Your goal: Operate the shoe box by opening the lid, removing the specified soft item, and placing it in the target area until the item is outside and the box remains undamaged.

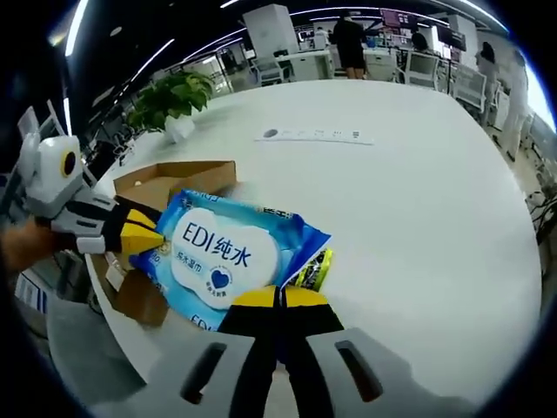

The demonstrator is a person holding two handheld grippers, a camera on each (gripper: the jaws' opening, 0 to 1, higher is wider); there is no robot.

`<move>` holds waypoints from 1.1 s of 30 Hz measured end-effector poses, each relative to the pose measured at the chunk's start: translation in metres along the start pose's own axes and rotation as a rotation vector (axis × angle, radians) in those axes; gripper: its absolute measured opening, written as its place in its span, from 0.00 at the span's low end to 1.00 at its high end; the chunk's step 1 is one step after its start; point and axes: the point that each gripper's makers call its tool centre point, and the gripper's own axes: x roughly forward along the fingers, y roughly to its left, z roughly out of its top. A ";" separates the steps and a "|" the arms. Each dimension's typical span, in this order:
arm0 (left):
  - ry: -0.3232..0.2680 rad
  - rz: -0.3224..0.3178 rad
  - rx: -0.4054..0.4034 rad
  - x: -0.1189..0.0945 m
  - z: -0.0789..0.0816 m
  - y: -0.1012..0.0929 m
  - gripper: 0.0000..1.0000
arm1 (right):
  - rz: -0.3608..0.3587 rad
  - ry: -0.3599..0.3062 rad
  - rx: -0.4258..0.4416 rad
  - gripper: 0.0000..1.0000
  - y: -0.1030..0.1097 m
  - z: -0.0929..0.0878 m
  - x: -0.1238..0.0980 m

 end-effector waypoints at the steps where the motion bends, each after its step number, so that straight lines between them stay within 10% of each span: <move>1: 0.007 0.000 0.006 0.002 -0.001 0.000 0.00 | -0.001 0.004 0.002 0.00 -0.001 -0.001 0.002; 33: 0.139 0.053 0.276 0.027 -0.016 0.006 0.00 | 0.003 0.060 -0.040 0.00 -0.014 -0.023 0.039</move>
